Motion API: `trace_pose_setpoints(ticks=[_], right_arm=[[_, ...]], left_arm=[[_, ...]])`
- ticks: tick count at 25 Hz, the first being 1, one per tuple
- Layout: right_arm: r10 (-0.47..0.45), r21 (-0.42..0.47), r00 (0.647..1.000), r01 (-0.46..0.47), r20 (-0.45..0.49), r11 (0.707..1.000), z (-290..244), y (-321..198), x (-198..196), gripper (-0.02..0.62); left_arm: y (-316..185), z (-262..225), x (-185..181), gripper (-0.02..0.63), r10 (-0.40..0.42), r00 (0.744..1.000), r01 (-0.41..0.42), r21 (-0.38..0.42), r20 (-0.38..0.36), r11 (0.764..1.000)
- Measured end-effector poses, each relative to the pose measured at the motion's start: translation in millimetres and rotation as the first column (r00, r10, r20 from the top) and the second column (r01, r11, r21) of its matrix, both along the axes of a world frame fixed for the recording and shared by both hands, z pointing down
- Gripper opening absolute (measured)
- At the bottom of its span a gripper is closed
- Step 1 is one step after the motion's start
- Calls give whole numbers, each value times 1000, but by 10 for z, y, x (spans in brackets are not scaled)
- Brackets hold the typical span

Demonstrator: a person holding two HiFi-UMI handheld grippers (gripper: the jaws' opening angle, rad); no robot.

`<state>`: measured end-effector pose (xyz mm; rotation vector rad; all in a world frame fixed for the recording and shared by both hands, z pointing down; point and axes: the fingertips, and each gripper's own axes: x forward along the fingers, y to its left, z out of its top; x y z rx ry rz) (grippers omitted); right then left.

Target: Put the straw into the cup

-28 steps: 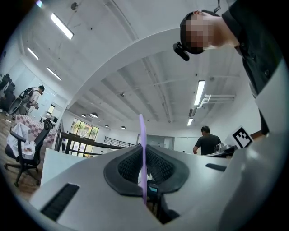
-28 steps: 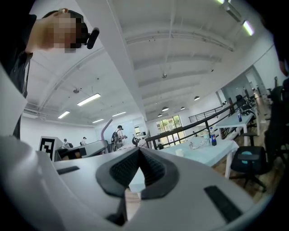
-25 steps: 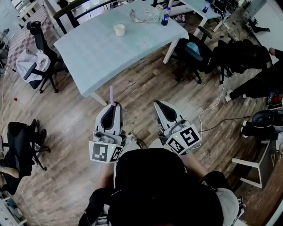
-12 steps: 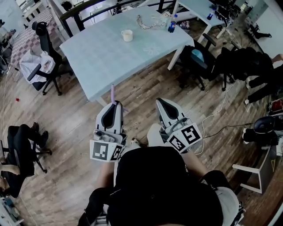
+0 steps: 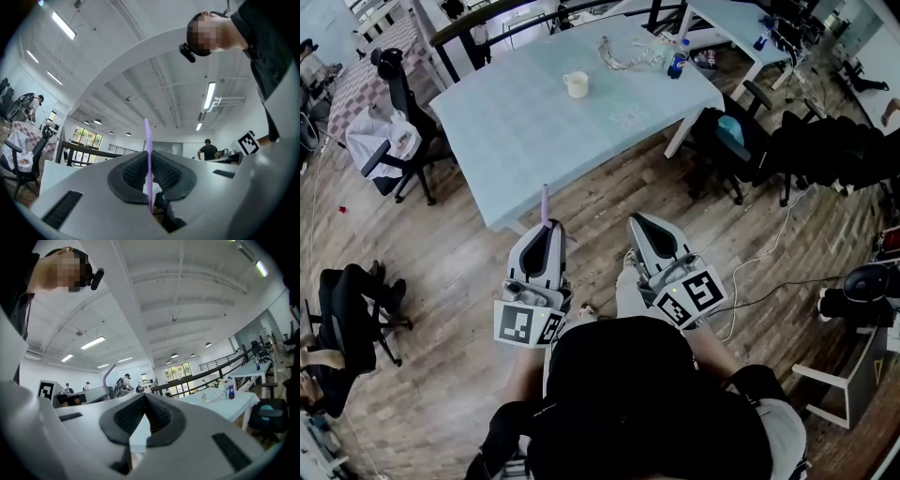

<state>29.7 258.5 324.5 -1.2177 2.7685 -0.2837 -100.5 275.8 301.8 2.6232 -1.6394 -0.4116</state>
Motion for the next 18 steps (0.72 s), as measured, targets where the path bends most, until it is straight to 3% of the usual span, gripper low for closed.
trace_pose_setpoints(ticks=[8,18], right_arm=[[-35,-20,999,35,20,999,52,-783,254,9],[-142,-31,989,143,35,989,18,-1659,611,9]], left_arm=[[-731,2,323,29,-14,1000,14,-12,1,1000],[-1580,-106,830,29,-79,997,80,-11,21,997]])
